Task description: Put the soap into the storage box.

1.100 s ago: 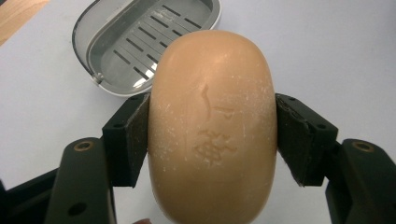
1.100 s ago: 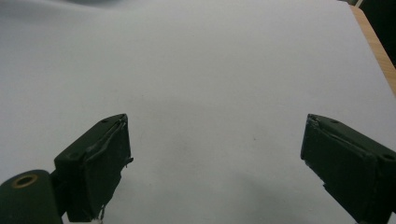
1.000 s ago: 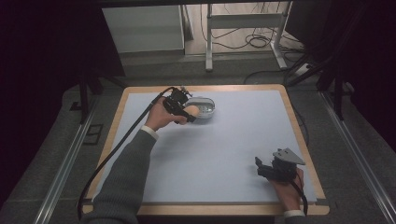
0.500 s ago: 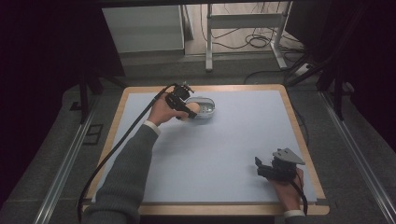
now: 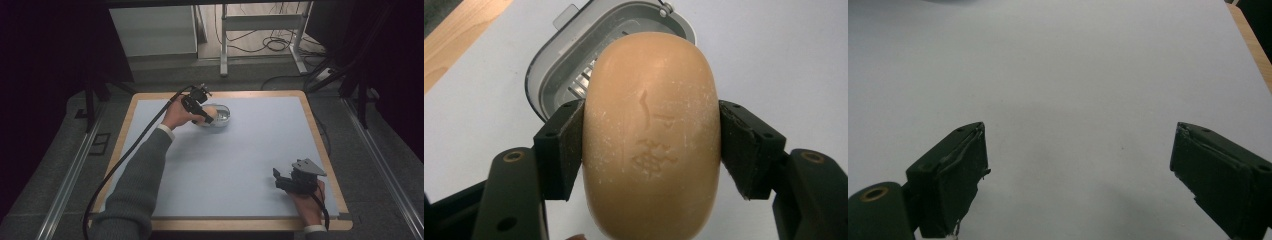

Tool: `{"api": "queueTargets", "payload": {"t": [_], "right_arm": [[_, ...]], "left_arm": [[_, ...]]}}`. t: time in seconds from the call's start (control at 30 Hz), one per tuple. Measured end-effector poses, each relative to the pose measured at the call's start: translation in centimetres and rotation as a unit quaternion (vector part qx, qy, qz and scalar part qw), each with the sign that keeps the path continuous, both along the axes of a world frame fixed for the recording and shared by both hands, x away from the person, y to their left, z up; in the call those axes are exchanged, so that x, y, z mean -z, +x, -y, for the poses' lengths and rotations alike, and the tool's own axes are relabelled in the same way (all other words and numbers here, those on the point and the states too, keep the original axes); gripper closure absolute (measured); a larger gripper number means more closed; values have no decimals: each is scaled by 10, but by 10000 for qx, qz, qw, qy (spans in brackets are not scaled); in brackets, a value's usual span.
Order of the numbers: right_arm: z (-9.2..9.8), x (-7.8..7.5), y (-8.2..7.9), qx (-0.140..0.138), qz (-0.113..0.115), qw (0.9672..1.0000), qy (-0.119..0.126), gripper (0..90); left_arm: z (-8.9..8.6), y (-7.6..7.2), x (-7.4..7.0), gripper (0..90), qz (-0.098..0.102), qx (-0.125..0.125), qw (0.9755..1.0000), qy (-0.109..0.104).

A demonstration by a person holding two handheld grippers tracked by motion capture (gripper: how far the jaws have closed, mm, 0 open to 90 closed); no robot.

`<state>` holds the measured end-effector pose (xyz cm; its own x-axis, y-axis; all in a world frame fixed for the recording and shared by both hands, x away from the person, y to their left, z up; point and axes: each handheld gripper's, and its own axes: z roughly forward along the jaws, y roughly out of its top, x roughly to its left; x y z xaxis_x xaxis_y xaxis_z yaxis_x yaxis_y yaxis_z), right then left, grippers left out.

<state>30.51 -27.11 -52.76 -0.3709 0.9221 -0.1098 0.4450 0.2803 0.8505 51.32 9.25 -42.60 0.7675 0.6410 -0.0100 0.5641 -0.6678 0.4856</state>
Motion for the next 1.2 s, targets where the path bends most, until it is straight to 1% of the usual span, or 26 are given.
{"api": "queueTargets", "payload": {"t": [0.1, 0.2, 0.27, 0.37, 0.4, 0.53, 0.57, 0.63, 0.67, 0.73, 0.8, 0.87, 0.93, 1.0, 1.2], "right_arm": [[0, 0, 0, -4, 9, 10000, 0, 85], [0, 0, 0, -2, 19, 10000, 11, 85], [0, 0, 0, -1, 24, 10000, 10, 84], [0, 0, 0, -3, 9, 10000, 14, 85], [0, 0, 0, -3, 11, 10000, 12, 85], [0, 0, 0, -3, 11, 10000, 8, 84], [0, 0, 0, -3, 10, 10000, 6, 85], [0, 0, 0, -6, 11, 10000, 5, 84], [0, 0, 0, -5, 9, 10000, 4, 85], [0, 0, 0, -7, 5, 10000, 5, 85], [0, 0, 0, -8, 3, 10000, 5, 85], [0, 0, 0, -12, 1, 10000, 6, 84], [0, 0, 0, -6, 9, 10000, 13, 85], [0, 0, 0, -9, 13, 10000, 15, 85], [0, 0, 0, -16, 13, 10000, 8, 84]], "left_arm": [[0, 2, -1, 326, -7, -3, 10000, -43], [2, 5, -1, 326, -12, -35, 10000, -7], [4, 8, 0, 326, -18, -51, 10000, -20], [7, 12, 3, 326, -26, -53, 10000, 12], [9, 15, 5, 326, -30, -61, 10000, 62], [11, 23, 7, 326, -69, -78, 9999, 105], [12, 25, 8, 326, -65, -66, 9998, 150], [13, 27, 8, 326, -45, -68, 9998, 171], [15, 30, 9, 326, -39, -51, 9998, 210], [16, 32, 10, 326, -50, -58, 9998, 190], [18, 35, 11, 326, -108, -30, 9999, 121], [20, 38, 13, 326, -107, -52, 9998, 131], [23, 40, 17, 326, -119, -62, 9997, 194], [25, 42, 19, 326, -134, -57, 9997, 184], [28, 45, 25, 325, -179, -43, 9995, 259]]}}
